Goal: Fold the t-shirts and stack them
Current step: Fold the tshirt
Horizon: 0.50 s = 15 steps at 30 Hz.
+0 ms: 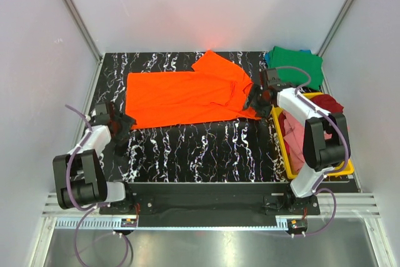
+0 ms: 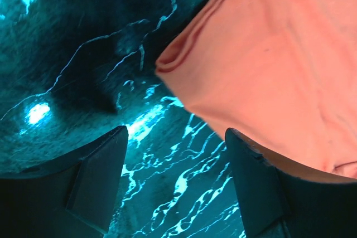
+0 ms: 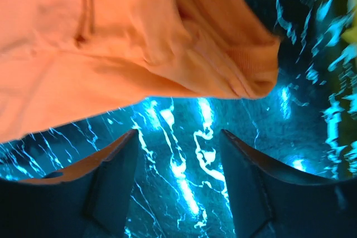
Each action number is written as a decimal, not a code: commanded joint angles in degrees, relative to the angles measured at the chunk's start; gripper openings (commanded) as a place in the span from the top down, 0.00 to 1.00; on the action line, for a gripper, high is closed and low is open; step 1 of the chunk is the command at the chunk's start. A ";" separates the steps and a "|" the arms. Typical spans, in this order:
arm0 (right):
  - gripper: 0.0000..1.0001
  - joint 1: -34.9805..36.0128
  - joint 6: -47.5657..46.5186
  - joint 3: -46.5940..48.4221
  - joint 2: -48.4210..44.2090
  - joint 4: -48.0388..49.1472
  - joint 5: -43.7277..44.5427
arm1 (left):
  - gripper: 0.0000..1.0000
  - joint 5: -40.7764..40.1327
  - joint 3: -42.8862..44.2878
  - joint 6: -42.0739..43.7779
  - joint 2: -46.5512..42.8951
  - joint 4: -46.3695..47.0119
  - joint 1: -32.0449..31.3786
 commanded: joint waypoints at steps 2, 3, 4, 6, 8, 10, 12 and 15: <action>0.36 -0.09 2.45 -3.78 -0.59 5.61 -3.70 | 0.26 0.62 -1.36 -0.61 0.24 5.40 0.16; 0.36 -0.27 2.54 -4.13 -0.42 5.87 -3.53 | 0.27 0.71 -1.54 -0.61 0.41 5.49 0.16; 0.36 -0.27 2.63 -4.57 -0.24 5.96 -3.09 | 0.26 0.71 -1.63 -0.61 0.68 5.84 0.25; 0.36 -0.71 2.63 -4.84 0.29 6.40 -2.48 | 0.27 0.71 -1.63 -0.52 1.12 5.84 0.16; 0.35 -1.67 2.28 -5.10 1.34 6.75 -2.12 | 0.27 0.62 -1.46 -0.17 1.47 6.19 0.25; 0.36 -2.64 2.19 -5.46 2.22 7.63 -2.12 | 0.27 0.00 -1.28 -0.08 1.73 6.28 0.16; 0.36 -3.69 2.10 -5.89 3.80 8.94 -2.12 | 0.28 -0.43 -1.11 -0.08 2.26 6.37 0.16; 0.35 -5.18 1.75 -6.68 5.91 10.53 -2.56 | 0.28 -0.26 -0.84 -0.26 3.31 7.33 0.16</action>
